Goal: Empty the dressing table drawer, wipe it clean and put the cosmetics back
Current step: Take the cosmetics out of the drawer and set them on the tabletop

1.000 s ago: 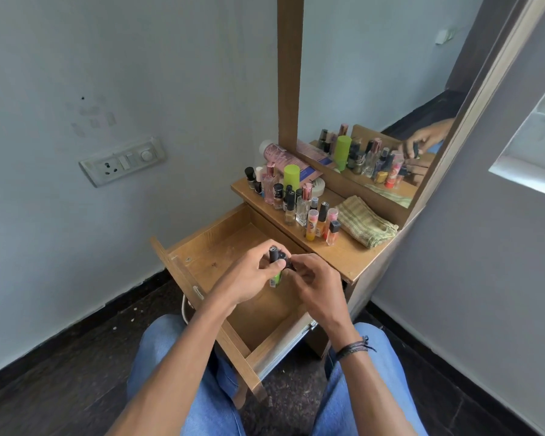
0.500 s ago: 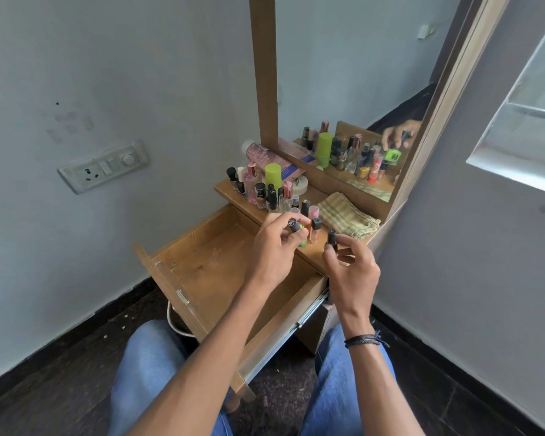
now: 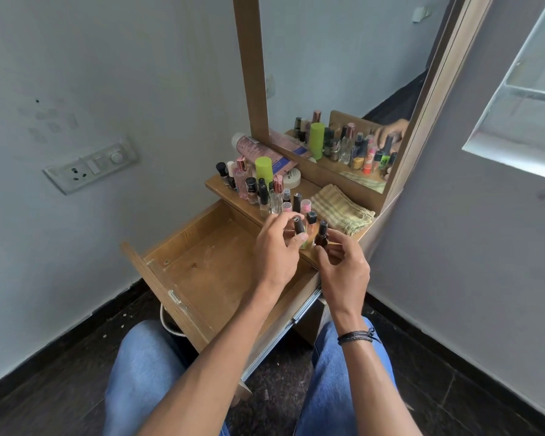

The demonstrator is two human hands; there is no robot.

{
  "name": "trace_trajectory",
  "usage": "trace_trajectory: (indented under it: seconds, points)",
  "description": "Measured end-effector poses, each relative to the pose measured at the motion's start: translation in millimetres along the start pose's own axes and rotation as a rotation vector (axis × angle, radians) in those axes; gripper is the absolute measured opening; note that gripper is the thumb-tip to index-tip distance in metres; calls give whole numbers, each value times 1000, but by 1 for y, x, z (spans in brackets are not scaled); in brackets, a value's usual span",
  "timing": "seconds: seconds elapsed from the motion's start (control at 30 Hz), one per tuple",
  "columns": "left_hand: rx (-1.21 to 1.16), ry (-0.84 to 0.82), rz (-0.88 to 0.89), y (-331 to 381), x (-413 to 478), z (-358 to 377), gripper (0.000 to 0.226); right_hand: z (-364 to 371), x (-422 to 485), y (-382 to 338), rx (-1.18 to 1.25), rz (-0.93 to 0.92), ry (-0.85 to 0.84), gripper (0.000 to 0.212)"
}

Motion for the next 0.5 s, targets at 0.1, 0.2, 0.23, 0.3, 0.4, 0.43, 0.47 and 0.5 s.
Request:
trace_trajectory:
  seconds: [0.1, 0.2, 0.23, 0.3, 0.4, 0.43, 0.47, 0.5]
  points:
    - [-45, 31, -32, -3, -5, 2, 44, 0, -1, 1, -5, -8, 0, 35]
    - [-12, 59, -38, -8, -8, 3, 49, 0, -1, 0, -15, -24, 1, 36]
    - [3, 67, -44, -9, -9, 3, 47, 0, -1, 0, -14, -25, 1, 36]
    - [21, 80, -57, -11, -10, 4, 41, 0, -1, 0, -15, -23, 1, 36]
    - [20, 89, -81, -11, -10, 6, 33, 0, -2, 0, -18, -30, 8, 38]
    - [10, 87, -94, -11, -11, 6, 32, -1, -3, 0, -18, -31, 11, 38]
    - [2, 85, -106, -12, -11, 5, 31, -1, -3, 0, -18, -33, 12, 39]
    - [-7, 84, -116, -12, -13, 5, 31, -2, -3, 1, -17, -34, 12, 40]
Point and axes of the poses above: each hand's wrist, its own x-axis towards the middle knuckle, its own z-axis out of the palm, y = z × x, the point moved 5 cm from there along x, towards the middle knuckle, and after that the axes turned 9 degrees about y, right-handed, at the moved point
